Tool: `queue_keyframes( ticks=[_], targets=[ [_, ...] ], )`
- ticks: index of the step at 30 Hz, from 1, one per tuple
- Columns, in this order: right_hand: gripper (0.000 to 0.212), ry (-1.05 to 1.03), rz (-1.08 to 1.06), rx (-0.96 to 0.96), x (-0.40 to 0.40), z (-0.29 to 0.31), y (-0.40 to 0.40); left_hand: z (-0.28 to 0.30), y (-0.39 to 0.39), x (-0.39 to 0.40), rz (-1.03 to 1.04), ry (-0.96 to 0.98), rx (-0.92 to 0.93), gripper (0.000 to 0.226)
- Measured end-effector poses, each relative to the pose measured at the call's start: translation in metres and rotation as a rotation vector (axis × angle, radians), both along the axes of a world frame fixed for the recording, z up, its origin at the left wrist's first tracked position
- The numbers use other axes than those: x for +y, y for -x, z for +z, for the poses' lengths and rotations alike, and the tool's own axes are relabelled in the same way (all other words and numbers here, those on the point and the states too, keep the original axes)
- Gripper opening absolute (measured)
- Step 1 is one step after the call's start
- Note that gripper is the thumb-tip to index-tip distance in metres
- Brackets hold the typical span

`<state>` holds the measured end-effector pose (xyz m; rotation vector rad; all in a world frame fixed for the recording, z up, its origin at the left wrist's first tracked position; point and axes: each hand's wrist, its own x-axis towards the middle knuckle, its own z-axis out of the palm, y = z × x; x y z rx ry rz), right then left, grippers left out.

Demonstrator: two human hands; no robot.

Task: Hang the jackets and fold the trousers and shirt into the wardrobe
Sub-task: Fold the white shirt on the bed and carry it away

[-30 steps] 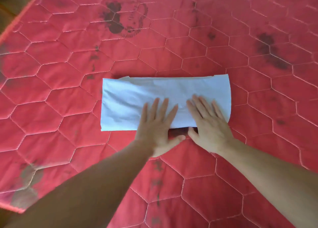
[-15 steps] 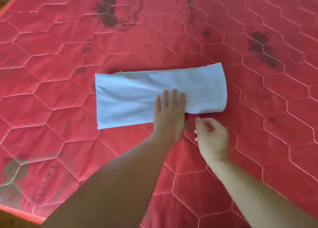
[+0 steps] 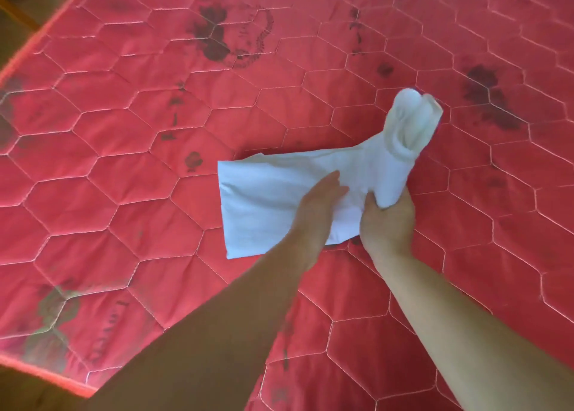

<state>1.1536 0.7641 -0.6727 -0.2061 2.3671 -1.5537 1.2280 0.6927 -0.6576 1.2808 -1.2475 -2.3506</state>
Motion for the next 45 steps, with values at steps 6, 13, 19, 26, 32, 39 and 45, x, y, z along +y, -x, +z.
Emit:
queue_keyframes(
  ticks=[6,13,19,26,32,39,45],
  targets=[
    [0.080,-0.173,0.678,0.500,-0.017,0.017,-0.042,0.004,-0.060,-0.052,0.176,-0.390,0.287,0.064],
    [0.100,-0.715,1.011,0.647,-0.036,-0.004,-0.085,-0.002,-0.124,-0.085,0.112,-0.181,0.101,0.032],
    [0.087,-0.693,1.117,0.680,-0.031,-0.009,-0.088,-0.012,-0.115,-0.076,0.317,0.222,-0.330,0.009],
    [0.059,-0.491,1.099,0.656,-0.034,-0.009,-0.072,-0.018,-0.094,-0.053,-0.282,1.313,-0.614,0.053],
    [0.061,-0.654,0.829,0.474,-0.031,-0.032,-0.049,-0.057,-0.090,-0.051,-0.430,1.232,-0.765,0.060],
    [0.075,-0.439,0.611,0.216,-0.042,-0.023,-0.037,-0.063,-0.092,-0.049,-0.317,1.185,-0.759,0.067],
    [0.022,-0.164,0.431,-0.565,-0.054,-0.001,-0.011,-0.057,-0.098,-0.047,-0.322,1.088,-0.760,0.069]
  ],
)
